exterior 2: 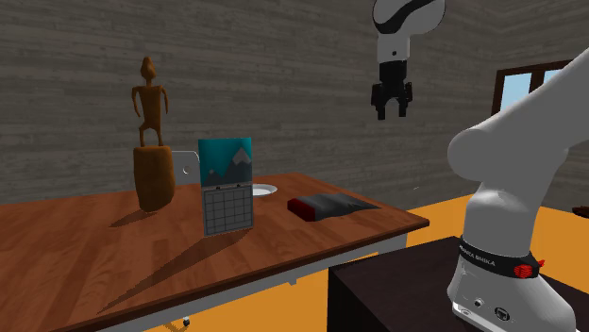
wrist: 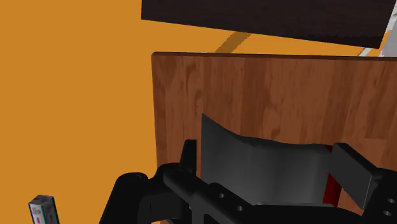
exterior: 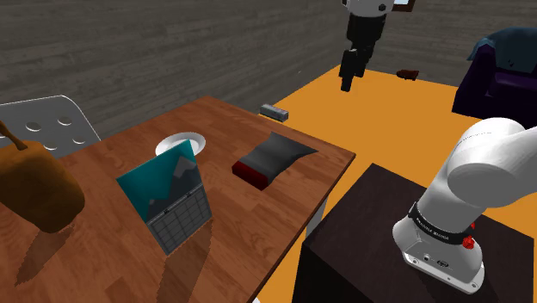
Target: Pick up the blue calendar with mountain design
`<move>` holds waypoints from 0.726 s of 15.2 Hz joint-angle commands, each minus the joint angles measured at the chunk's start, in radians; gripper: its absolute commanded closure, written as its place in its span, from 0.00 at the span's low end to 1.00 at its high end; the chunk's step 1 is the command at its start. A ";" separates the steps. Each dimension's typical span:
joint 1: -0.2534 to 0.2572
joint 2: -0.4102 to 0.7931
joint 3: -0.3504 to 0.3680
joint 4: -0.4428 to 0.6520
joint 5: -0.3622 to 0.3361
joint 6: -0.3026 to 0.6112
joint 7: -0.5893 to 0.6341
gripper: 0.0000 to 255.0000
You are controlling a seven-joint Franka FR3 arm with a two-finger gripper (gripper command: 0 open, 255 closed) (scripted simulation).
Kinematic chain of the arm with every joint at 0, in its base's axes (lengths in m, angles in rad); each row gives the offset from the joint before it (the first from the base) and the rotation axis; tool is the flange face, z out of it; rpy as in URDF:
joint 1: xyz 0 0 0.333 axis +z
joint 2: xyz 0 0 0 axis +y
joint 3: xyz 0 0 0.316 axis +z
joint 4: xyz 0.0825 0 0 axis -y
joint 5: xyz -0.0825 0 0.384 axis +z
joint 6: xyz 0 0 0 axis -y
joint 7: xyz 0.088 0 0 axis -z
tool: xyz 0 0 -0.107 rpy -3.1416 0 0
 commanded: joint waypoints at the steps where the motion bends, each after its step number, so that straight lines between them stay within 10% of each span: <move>1: 0.000 0.000 0.000 0.000 0.000 0.000 0.000 0.00; 11: -0.022 0.029 0.313 0.034 0.189 0.009 0.560 0.00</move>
